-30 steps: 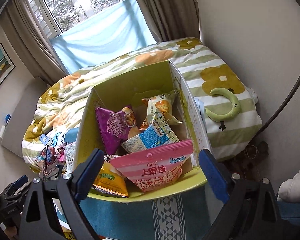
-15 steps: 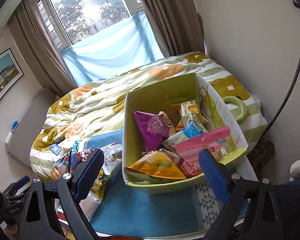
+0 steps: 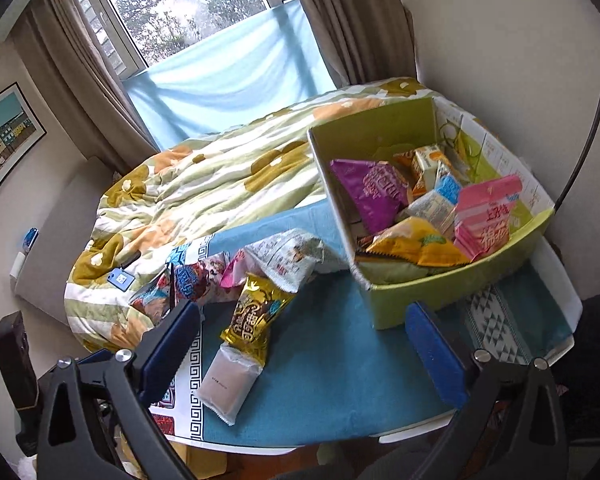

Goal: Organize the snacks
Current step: 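Withdraw both tools from the box back toward the snack pile, then grasp the white square cake packet with the left tool while the right tool grasps the gold Pillows bag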

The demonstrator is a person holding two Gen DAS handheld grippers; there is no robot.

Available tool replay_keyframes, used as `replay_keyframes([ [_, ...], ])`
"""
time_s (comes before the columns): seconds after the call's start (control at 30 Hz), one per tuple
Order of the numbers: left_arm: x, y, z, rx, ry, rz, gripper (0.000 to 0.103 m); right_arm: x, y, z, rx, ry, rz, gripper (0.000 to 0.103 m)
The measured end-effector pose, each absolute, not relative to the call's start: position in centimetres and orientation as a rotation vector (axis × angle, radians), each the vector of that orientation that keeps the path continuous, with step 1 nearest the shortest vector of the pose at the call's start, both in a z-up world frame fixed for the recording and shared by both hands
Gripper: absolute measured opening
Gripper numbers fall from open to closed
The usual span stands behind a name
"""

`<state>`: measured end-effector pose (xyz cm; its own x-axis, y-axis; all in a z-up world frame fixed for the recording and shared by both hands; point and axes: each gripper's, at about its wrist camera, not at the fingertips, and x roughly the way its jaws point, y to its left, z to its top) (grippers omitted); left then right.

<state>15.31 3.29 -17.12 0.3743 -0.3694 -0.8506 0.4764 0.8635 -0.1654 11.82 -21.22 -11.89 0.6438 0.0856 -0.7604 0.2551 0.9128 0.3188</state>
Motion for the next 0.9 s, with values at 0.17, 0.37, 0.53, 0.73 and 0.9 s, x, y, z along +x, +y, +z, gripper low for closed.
replay_keyframes([
  [0.17,16.1,2.1,-21.8,0.134,1.131,-0.547,0.1,12.6,-19.1,-15.5,0.491,0.957,-0.117,0.102],
  [0.37,16.0,-0.1,-25.8,0.22,1.123,-0.55,0.1,14.2,-16.5,-19.9,0.495,1.024,-0.077,0.102],
  [0.53,16.2,-1.1,-27.3,0.265,1.083,-0.525,0.099,16.3,-15.7,-23.4,0.513,1.066,-0.049,0.102],
  [0.73,16.6,-1.4,-29.2,0.258,1.119,-0.526,0.075,18.3,-15.9,-26.3,0.556,1.083,0.015,0.102],
  [0.9,16.5,-1.6,-29.9,0.278,1.121,-0.508,0.066,19.3,-15.7,-27.3,0.554,1.08,0.048,0.102],
])
